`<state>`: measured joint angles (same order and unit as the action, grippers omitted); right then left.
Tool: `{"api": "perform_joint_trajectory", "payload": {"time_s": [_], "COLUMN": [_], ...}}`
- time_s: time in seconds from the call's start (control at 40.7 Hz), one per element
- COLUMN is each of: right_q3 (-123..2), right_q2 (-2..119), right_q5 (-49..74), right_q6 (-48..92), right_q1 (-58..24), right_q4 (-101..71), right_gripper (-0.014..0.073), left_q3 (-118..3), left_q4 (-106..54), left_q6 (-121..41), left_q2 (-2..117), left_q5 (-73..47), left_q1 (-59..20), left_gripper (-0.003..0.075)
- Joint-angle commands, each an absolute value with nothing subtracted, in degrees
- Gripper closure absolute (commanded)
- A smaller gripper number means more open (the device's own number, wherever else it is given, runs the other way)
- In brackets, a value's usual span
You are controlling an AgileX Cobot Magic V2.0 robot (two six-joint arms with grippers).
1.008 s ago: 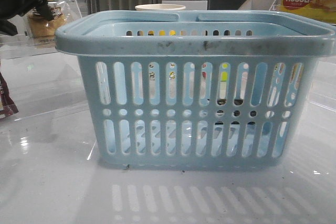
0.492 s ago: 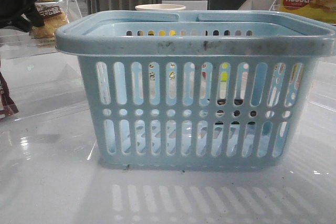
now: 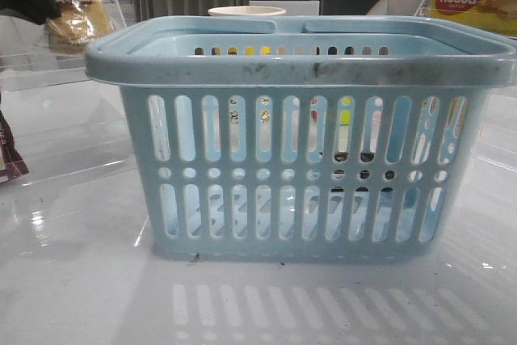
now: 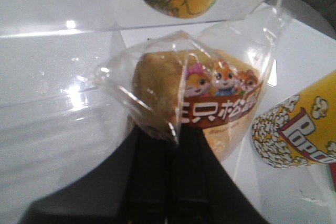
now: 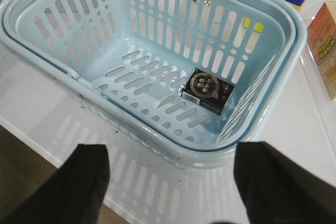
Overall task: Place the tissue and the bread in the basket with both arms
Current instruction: 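Grasp the wrapped bread pastry with the left gripper and lift it, then carry the bread over the basket and open the left gripper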
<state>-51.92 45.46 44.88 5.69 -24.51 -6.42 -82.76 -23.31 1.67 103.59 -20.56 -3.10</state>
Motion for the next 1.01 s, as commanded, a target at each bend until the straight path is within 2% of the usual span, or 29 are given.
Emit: {"api": "perform_joint_trajectory", "payload": {"time_s": [0.0, 0.418, 0.689, 0.984], "right_q3": [-53.5, -53.5, -53.5, -53.5], "right_q2": [45.0, 45.0, 45.0, 45.0], "right_q5": [40.9, 40.9, 40.9, 40.9], "right_q6": [6.4, 6.4, 6.4, 6.4], "right_q1": [-24.5, -24.5, -24.5, -24.5], "right_q4": [-6.3, -6.3, -6.3, -6.3], "right_gripper": [0.0001, 0.0001, 0.0001, 0.0001], "left_q3": [-84.8, -84.8, -84.8, -84.8], "left_q4": [-23.6, -23.7, -23.7, -23.7], "left_q6": [0.0, -14.4, -18.4, -18.4], "left_q2": [96.9, 82.5, 78.4, 83.7], "left_q5": [-19.5, -34.0, -39.5, -39.7], "left_q1": [-3.2, -6.5, -18.7, -30.6], "left_gripper": [0.0627, 0.0627, 0.0627, 0.0627]}}
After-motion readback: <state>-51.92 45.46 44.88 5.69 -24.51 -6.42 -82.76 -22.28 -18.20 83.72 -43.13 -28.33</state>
